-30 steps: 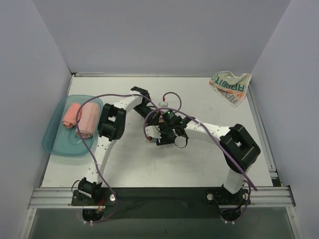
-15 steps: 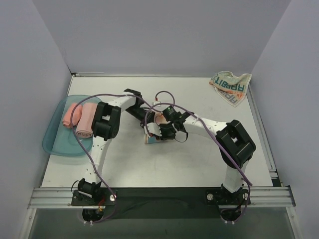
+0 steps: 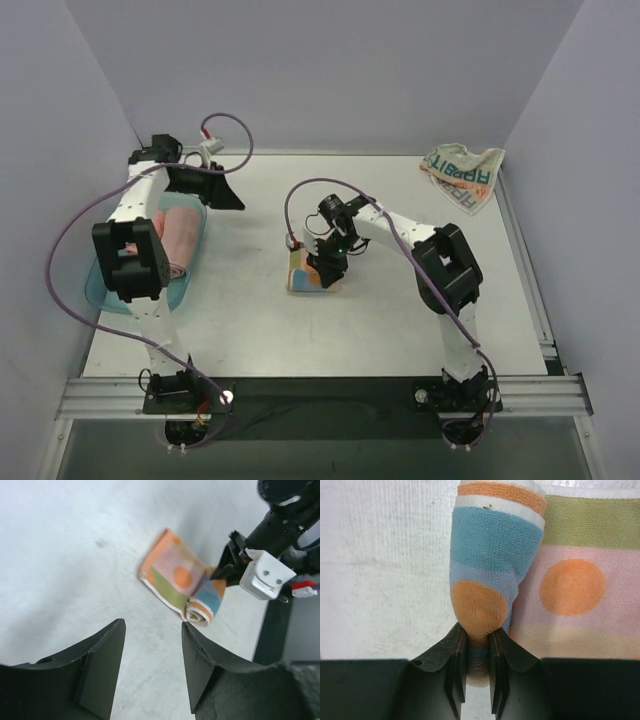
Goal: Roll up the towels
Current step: Roll the towel
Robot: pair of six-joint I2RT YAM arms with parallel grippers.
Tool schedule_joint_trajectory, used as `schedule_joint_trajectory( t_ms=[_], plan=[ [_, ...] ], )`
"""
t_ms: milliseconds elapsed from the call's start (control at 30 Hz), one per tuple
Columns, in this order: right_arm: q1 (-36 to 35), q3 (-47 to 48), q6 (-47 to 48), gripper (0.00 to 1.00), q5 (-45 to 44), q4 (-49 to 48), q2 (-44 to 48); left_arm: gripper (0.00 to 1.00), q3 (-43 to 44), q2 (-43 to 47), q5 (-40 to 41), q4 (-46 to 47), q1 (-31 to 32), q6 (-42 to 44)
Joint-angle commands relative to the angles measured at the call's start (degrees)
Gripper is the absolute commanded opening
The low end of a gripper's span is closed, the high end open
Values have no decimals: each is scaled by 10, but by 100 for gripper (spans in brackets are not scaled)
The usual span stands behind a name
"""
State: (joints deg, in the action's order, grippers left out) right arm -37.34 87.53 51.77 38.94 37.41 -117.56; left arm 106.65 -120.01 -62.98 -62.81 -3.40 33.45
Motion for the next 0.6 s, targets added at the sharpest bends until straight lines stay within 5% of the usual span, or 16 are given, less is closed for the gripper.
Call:
schedule_joint_trajectory(
  t_ms=[0,133,267,433,567],
  plan=[
    [15,74,-40,0,75,152,-61,59,-66,120,-1,126,-24,-54],
    [28,159,-42,0,123,242,-133,63,-212,252,60,234,-9,-21],
    [29,222,-40,0,155,313,-208,68,-367,372,146,300,90,78],
    [36,276,-48,0,177,358,-260,70,-489,413,252,336,227,170],
    [42,332,-48,0,191,401,-303,71,-507,397,284,340,309,231]
  ],
)
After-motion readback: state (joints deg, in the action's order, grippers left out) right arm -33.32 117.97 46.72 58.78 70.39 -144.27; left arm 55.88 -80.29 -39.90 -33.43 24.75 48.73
